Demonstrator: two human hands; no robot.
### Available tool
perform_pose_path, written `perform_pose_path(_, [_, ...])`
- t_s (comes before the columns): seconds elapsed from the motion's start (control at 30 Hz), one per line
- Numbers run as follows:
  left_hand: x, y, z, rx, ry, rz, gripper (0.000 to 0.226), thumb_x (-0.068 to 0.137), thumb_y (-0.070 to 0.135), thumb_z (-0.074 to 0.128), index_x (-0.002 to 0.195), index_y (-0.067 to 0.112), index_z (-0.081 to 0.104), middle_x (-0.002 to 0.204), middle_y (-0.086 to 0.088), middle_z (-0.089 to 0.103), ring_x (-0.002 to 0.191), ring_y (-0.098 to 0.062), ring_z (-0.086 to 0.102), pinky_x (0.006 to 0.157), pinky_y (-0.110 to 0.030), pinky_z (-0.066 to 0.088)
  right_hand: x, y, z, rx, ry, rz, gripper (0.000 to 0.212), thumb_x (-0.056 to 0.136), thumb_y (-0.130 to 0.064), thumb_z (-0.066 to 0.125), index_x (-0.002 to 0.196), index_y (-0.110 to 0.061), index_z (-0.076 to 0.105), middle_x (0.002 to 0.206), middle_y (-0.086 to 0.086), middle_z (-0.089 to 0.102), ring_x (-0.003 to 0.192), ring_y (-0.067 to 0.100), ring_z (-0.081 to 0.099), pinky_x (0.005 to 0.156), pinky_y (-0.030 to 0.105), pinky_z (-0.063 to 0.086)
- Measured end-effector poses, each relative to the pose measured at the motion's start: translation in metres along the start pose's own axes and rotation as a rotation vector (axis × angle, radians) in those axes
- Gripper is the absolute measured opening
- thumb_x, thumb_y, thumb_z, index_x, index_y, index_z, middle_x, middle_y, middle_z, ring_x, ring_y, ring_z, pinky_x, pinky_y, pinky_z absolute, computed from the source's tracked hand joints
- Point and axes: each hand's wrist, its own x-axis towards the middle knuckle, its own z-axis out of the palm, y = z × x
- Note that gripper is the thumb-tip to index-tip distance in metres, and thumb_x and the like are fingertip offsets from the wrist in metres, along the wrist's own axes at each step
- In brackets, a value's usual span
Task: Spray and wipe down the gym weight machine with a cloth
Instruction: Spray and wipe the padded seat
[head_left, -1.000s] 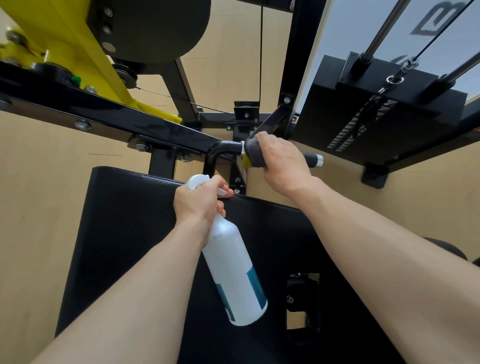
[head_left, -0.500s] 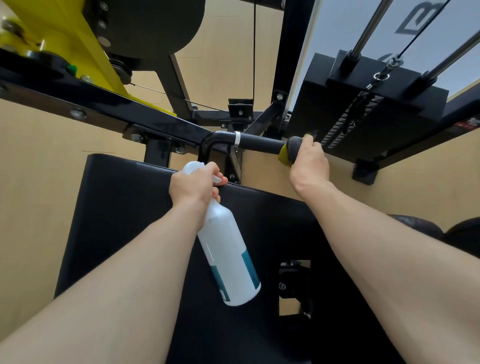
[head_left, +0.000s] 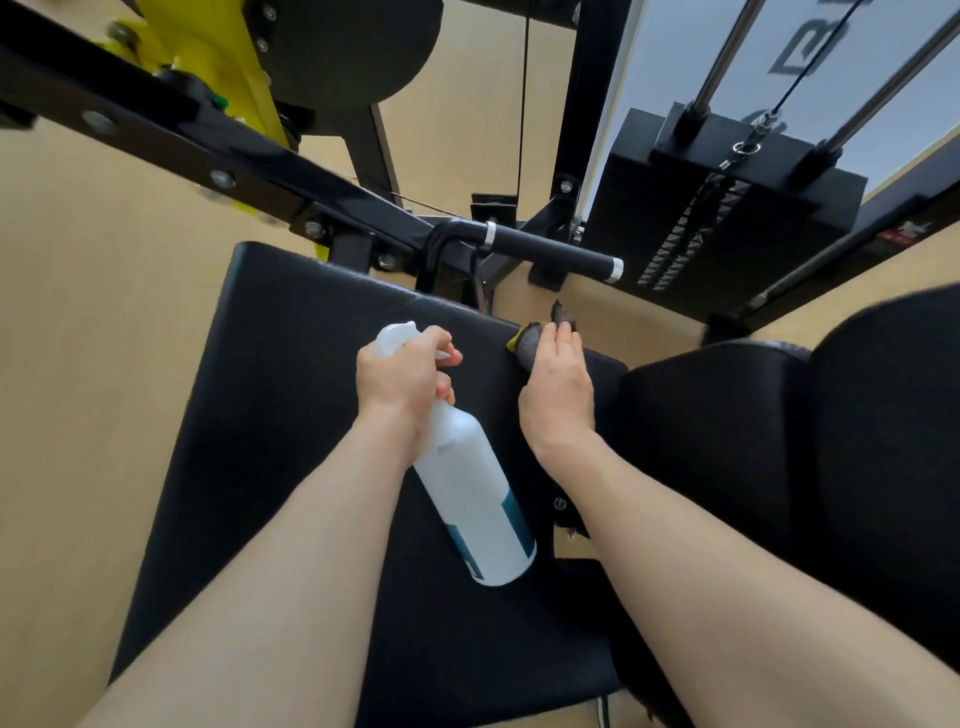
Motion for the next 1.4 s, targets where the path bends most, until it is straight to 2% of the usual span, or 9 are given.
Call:
perform_pose_path(0.23, [-0.049, -0.028, -0.034, 0.036, 0.008, 0.047, 0.014, 0.088, 0.01, 0.067, 0.078, 0.019, 0.064, 0.08, -0.007, 0.074, 0.04, -0.015, 0.042, 0.059, -0.034, 0.046, -0.074, -0.01, 0.019, 0.13, 0.047, -0.074, 0.074, 0.094, 0.013, 0.044, 0.158, -0.009, 0.015, 0.166, 0.009, 0.014, 0.153, 0.023, 0.008, 0.123, 0.032, 0.018])
perform_pose_path(0.33, [-0.064, -0.044, -0.049, 0.072, 0.016, 0.045, 0.012, 0.086, 0.012, 0.068, 0.075, 0.011, 0.067, 0.078, -0.006, 0.075, 0.039, -0.014, 0.044, 0.057, -0.033, 0.048, -0.11, -0.011, 0.026, 0.116, 0.042, -0.113, 0.072, 0.095, 0.009, 0.044, 0.159, -0.009, 0.014, 0.166, 0.01, 0.011, 0.154, 0.023, 0.007, 0.122, 0.033, 0.016])
perform_pose_path(0.6, [-0.103, -0.081, -0.086, 0.119, -0.05, 0.072, 0.015, 0.087, 0.01, 0.068, 0.074, 0.014, 0.063, 0.077, -0.009, 0.074, 0.041, -0.017, 0.043, 0.06, -0.033, 0.047, -0.184, -0.005, 0.041, 0.187, 0.016, -0.13, 0.069, 0.097, 0.007, 0.043, 0.159, -0.011, 0.018, 0.166, 0.007, 0.013, 0.154, 0.022, 0.007, 0.121, 0.027, 0.009])
perform_pose_path(0.77, [-0.127, -0.112, -0.1, 0.401, -0.126, 0.191, 0.021, 0.085, 0.015, 0.067, 0.074, -0.002, 0.07, 0.068, -0.023, 0.069, 0.048, -0.021, 0.051, 0.061, -0.036, 0.049, -0.233, 0.003, 0.05, 0.22, -0.02, -0.16, 0.067, 0.098, 0.008, 0.041, 0.158, -0.009, 0.019, 0.166, 0.008, 0.013, 0.154, 0.022, 0.005, 0.121, 0.027, 0.007])
perform_pose_path(0.87, [-0.146, -0.127, -0.11, 0.427, -0.104, 0.236, 0.022, 0.086, 0.014, 0.067, 0.079, -0.005, 0.072, 0.061, -0.016, 0.064, 0.046, -0.018, 0.05, 0.058, -0.031, 0.047, -0.26, 0.015, 0.054, 0.215, -0.033, -0.221, 0.067, 0.095, 0.012, 0.041, 0.157, -0.006, 0.021, 0.165, 0.012, 0.014, 0.154, 0.024, 0.006, 0.124, 0.03, 0.008])
perform_pose_path(1.07, [-0.173, -0.128, -0.124, 0.375, -0.085, 0.252, 0.012, 0.093, 0.02, 0.067, 0.09, 0.011, 0.074, 0.063, 0.006, 0.063, 0.044, -0.009, 0.051, 0.048, -0.022, 0.045, -0.312, 0.06, 0.066, 0.126, -0.061, -0.262, 0.076, 0.093, 0.016, 0.044, 0.158, -0.012, 0.016, 0.167, 0.004, 0.009, 0.154, 0.019, 0.002, 0.118, 0.023, 0.004])
perform_pose_path(1.13, [-0.182, -0.13, -0.132, 0.345, -0.099, 0.278, 0.015, 0.093, 0.021, 0.067, 0.103, 0.012, 0.072, 0.073, 0.004, 0.069, 0.042, -0.007, 0.051, 0.049, -0.023, 0.047, -0.323, 0.079, 0.067, 0.101, -0.046, -0.21, 0.079, 0.09, 0.019, 0.044, 0.158, -0.012, 0.018, 0.166, 0.005, 0.012, 0.154, 0.021, 0.006, 0.121, 0.028, 0.011])
perform_pose_path(1.2, [-0.187, -0.129, -0.14, 0.332, -0.132, 0.291, 0.014, 0.092, 0.022, 0.067, 0.103, 0.013, 0.071, 0.082, 0.001, 0.075, 0.043, -0.008, 0.05, 0.054, -0.028, 0.05, -0.326, 0.093, 0.066, 0.117, -0.009, -0.112, 0.08, 0.089, 0.02, 0.043, 0.158, -0.012, 0.02, 0.166, 0.007, 0.015, 0.153, 0.022, 0.01, 0.121, 0.03, 0.017])
perform_pose_path(1.4, [-0.195, -0.134, -0.177, 0.441, -0.221, 0.352, 0.012, 0.095, 0.023, 0.067, 0.087, 0.014, 0.069, 0.053, 0.012, 0.061, 0.044, -0.009, 0.051, 0.055, -0.027, 0.052, -0.324, 0.067, 0.065, 0.286, 0.058, 0.177, 0.067, 0.091, 0.01, 0.044, 0.153, -0.009, 0.033, 0.162, 0.008, 0.028, 0.147, 0.025, 0.025, 0.113, 0.033, 0.032])
